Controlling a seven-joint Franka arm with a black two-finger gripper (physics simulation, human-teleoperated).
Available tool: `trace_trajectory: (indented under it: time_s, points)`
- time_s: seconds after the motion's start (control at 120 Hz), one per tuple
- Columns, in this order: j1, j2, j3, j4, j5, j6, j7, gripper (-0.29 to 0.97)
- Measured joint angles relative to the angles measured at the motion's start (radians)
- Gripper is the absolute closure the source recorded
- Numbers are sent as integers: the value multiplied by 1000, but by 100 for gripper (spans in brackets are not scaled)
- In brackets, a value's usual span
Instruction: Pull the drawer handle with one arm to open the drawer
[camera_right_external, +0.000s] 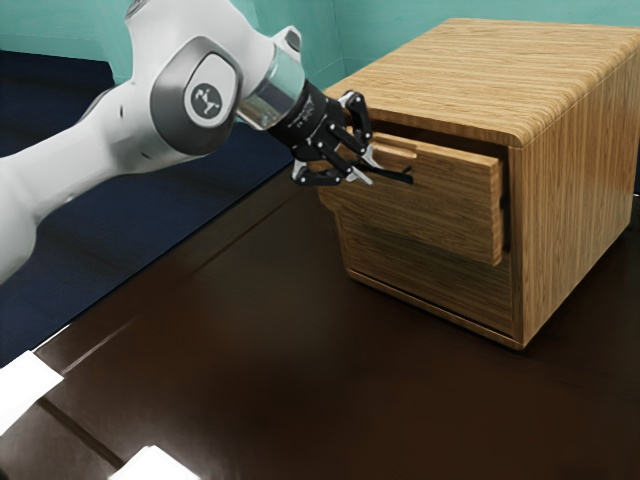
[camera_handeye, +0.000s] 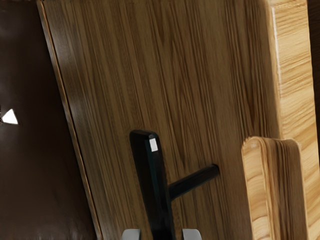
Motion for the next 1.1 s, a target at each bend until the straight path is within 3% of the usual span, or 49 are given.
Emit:
trace_trajectory:
  time_s: [1.1]
  points:
    - [-21,-278,-38,-336,16,42,-5,68]
